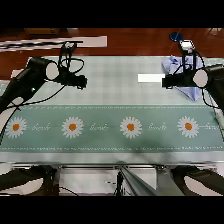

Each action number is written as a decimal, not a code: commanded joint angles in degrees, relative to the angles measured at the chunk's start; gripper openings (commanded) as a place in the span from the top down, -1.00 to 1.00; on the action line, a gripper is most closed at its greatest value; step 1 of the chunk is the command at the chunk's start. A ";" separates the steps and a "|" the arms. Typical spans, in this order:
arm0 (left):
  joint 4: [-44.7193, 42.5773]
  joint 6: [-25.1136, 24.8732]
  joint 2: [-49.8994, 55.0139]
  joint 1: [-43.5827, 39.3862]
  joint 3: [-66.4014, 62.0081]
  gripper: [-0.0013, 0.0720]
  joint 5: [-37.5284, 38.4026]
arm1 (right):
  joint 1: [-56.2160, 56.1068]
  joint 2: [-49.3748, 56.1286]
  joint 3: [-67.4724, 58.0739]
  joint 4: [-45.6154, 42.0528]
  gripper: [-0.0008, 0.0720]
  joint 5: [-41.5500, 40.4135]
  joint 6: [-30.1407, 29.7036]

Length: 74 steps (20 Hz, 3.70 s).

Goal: Fold the shirts.

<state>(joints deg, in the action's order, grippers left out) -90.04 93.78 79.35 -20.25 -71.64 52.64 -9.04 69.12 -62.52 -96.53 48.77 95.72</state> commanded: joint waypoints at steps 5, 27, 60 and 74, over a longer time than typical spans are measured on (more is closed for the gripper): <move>0.00 -0.02 0.04 -0.02 0.02 -0.50 0.00 | -0.07 0.00 0.02 0.00 -0.21 0.00 0.02; -8.66 -0.22 0.02 1.51 -1.57 -1.00 -7.02 | 0.79 0.00 -1.29 -15.74 -0.64 -21.94 0.11; 7.82 -4.63 -0.07 8.68 -3.32 -0.77 12.76 | 23.67 30.08 -19.21 -0.26 0.91 -14.88 -3.56; 9.73 -6.10 -19.32 8.68 -33.46 -0.76 18.82 | 11.80 -11.69 -36.61 4.15 0.91 -17.66 -8.41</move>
<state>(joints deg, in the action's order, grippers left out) -80.90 87.79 65.76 -11.60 -98.10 71.20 6.87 64.07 -95.68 -94.24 31.70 87.55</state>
